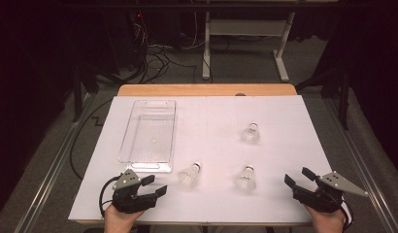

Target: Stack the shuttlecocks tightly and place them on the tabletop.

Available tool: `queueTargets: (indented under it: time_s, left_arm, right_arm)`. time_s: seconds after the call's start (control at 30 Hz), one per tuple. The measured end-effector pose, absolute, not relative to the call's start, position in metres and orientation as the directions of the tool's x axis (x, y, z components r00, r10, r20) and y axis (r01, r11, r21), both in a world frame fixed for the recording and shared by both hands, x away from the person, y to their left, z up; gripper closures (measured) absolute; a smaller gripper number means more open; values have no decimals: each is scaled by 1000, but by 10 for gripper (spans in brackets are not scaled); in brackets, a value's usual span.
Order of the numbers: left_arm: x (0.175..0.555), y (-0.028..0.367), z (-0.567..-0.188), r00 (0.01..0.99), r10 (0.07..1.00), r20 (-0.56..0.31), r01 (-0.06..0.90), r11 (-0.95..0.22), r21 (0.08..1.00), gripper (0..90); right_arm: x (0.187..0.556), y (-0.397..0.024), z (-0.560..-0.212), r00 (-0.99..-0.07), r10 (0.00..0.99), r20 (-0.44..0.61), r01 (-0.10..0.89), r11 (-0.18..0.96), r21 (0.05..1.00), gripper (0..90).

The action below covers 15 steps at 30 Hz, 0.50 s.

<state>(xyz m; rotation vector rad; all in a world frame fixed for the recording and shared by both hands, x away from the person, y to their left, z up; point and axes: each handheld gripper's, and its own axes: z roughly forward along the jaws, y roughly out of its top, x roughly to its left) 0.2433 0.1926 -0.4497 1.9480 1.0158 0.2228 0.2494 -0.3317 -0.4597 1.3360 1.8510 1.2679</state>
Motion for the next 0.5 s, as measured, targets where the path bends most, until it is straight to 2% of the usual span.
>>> queueTargets:
  time_s: [0.5]
  left_arm:
    - [248, 170, -450, 664, 717, -211, 562, -293, 773, 405]
  right_arm:
    - [249, -332, -460, -376, 921, 105, 430, 73, 900, 274]
